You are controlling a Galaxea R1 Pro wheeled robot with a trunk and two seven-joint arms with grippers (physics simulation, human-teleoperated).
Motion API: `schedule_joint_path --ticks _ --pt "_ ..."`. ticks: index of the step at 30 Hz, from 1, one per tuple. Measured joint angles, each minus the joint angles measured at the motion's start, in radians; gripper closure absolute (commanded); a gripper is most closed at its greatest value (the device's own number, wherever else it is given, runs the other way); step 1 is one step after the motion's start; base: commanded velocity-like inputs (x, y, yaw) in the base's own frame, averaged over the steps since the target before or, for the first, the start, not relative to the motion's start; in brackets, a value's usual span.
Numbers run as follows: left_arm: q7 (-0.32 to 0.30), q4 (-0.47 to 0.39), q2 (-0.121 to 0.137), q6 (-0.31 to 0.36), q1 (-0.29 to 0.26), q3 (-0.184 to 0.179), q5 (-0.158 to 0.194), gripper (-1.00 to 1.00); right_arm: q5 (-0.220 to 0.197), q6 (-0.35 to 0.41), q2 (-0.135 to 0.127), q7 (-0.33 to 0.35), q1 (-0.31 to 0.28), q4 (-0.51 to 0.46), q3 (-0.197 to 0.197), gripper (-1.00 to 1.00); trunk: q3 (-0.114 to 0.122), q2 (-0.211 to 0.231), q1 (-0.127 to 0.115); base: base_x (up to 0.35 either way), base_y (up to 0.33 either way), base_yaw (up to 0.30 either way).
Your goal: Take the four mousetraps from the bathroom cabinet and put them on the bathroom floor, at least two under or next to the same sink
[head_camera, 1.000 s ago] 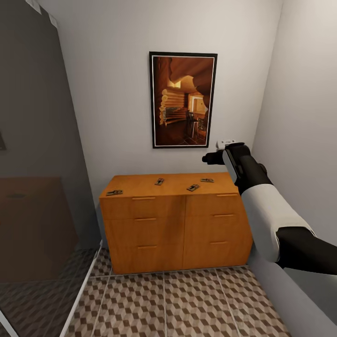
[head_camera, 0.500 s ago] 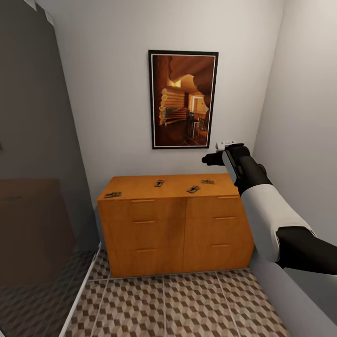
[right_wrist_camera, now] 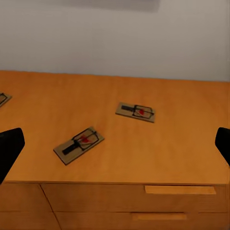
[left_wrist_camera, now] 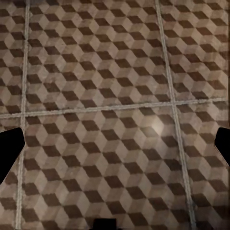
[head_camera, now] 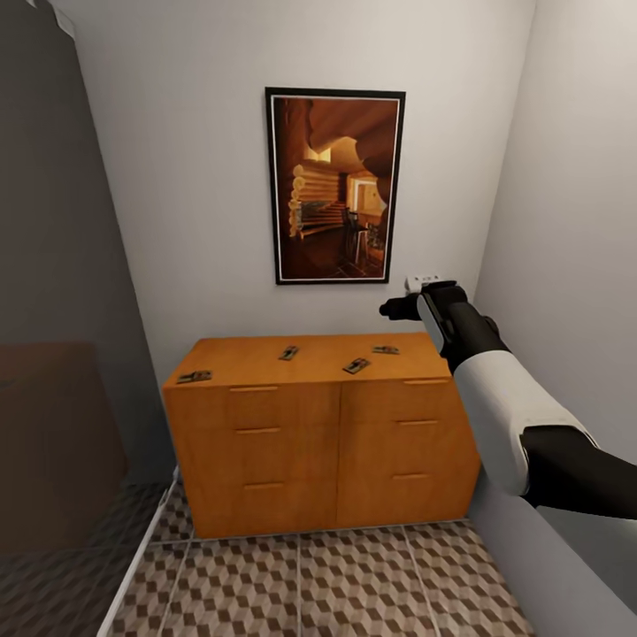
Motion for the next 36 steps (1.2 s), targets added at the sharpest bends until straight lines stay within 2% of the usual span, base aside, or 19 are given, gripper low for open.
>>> schedule_joint_path --ticks 12,36 --pt "0.0 0.0 0.0 0.0 0.0 0.0 0.001 -1.0 0.0 -0.026 0.0 0.001 0.0 0.044 0.0 -1.0 0.0 0.0 0.0 0.19 -0.124 0.0" --pt "0.0 0.001 0.0 0.0 0.0 -0.001 0.001 -1.0 0.0 -0.028 0.0 0.001 0.001 0.065 0.0 -1.0 0.0 0.0 0.0 0.189 -0.006 0.0"
